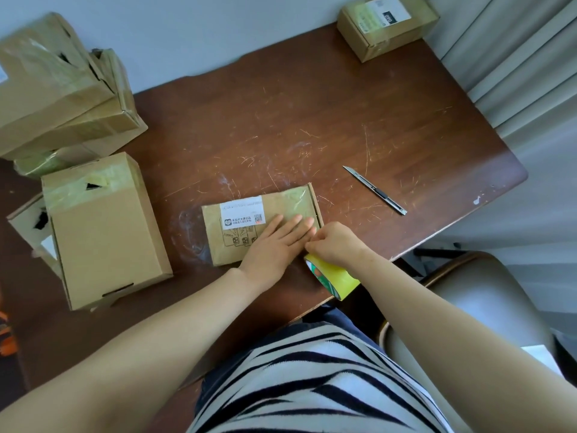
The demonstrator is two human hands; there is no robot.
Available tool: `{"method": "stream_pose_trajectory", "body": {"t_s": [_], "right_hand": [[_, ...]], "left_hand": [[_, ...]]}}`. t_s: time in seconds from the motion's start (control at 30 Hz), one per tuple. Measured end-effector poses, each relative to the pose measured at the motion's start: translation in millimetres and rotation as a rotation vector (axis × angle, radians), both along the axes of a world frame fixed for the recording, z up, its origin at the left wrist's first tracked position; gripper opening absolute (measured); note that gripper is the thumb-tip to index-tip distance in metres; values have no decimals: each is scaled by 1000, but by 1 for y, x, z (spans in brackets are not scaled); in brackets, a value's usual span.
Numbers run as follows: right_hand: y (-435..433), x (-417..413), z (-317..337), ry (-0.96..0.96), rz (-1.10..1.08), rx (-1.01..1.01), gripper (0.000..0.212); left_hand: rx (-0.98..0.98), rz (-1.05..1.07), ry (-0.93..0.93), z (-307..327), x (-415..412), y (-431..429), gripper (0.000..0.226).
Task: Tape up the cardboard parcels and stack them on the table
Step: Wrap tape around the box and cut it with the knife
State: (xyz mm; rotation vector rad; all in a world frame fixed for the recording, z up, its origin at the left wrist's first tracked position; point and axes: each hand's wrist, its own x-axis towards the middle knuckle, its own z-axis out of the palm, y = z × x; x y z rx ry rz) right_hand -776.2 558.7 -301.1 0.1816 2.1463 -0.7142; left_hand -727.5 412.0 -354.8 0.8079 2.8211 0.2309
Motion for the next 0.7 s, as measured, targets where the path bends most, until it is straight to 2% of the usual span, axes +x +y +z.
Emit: {"method": "stream_pose_trajectory", "body": {"t_s": [0.17, 0.23, 0.33, 0.43, 0.63, 0.7], "right_hand": [[6, 7, 8, -57, -154, -187, 28], [11, 12, 8, 4, -170, -189, 34], [18, 15, 8, 50, -299, -287, 40], [19, 16, 6, 30, -358, -351, 43], [16, 20, 4, 77, -383, -364, 42], [18, 19, 5, 66, -366, -340, 43]], "left_hand": [[-79, -3, 5, -3, -10, -6, 71], [-72, 10, -35, -3, -8, -5, 69], [-15, 182, -85, 0, -20, -4, 74], [-101, 232, -137, -3, -38, -5, 85], [128, 193, 13, -3, -23, 1, 47], [257, 252, 68, 3, -23, 5, 41]]}}
